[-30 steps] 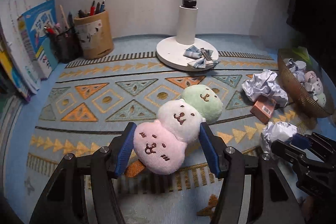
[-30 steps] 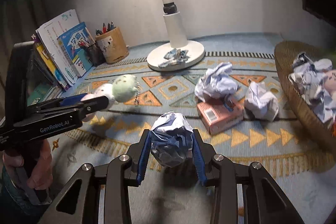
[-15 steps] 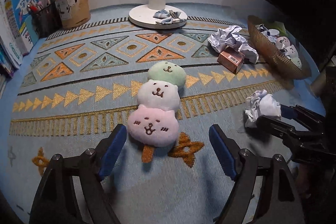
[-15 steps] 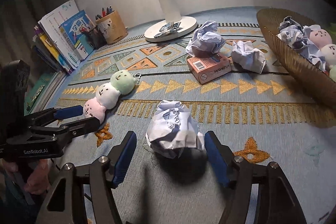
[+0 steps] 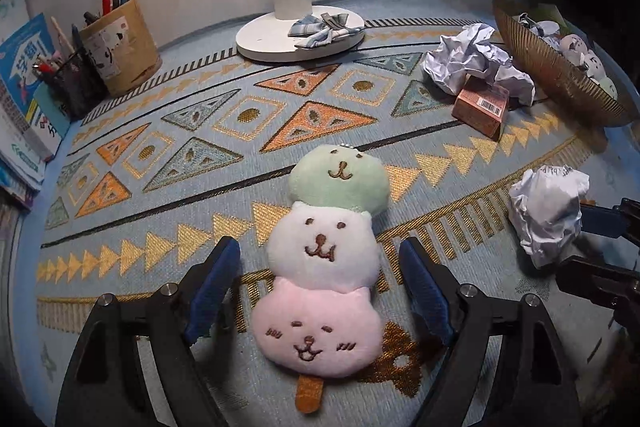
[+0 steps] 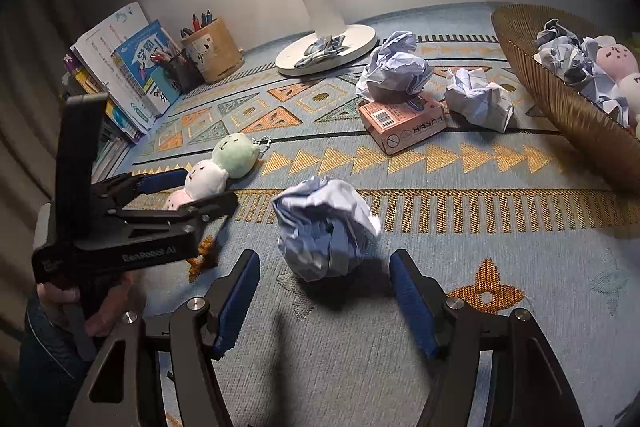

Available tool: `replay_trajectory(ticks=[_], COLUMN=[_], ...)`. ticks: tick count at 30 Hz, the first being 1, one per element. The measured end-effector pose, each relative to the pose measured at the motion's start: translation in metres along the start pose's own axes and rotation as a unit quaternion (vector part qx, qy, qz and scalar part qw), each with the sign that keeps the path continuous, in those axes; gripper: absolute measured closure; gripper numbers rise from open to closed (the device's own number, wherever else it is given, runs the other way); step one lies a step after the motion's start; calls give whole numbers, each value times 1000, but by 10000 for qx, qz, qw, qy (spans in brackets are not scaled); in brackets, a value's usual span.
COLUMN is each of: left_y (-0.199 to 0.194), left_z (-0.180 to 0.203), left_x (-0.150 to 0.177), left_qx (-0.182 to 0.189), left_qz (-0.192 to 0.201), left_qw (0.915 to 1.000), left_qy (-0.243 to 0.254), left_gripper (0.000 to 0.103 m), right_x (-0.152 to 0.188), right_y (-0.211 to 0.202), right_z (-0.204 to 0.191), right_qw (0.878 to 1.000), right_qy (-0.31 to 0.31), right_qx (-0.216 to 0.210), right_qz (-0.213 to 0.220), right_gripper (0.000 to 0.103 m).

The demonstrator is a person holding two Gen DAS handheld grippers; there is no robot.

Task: Organize objects

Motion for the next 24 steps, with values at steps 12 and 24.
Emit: replay_trajectory(ticks=[12,24], left_y=[-13,-69], left_z=[1,72], left_x=[-6,-115], left_qx=[246,1126], left_qz=[233,1322], left_qw=[9990,9843], left_qy=[-292,-300], left_gripper=[59,59], right_x=[-7,-77], right_y=[14,-88], right_z=[1,37], right_qw=[9995,9879], right_qy=[241,451], right_qx=[198,340], right_qz=[6,1442], right_gripper=[61,64])
Point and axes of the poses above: each gripper's, at about its wrist camera, not at the fingertips, and y roughly the way its jaws point, z to its right, x to its underside, the point moved 7 cm from there along y, roughly the way its jaws point, and after that the axes turned 10 degrees about z, right-handed, at the moved point
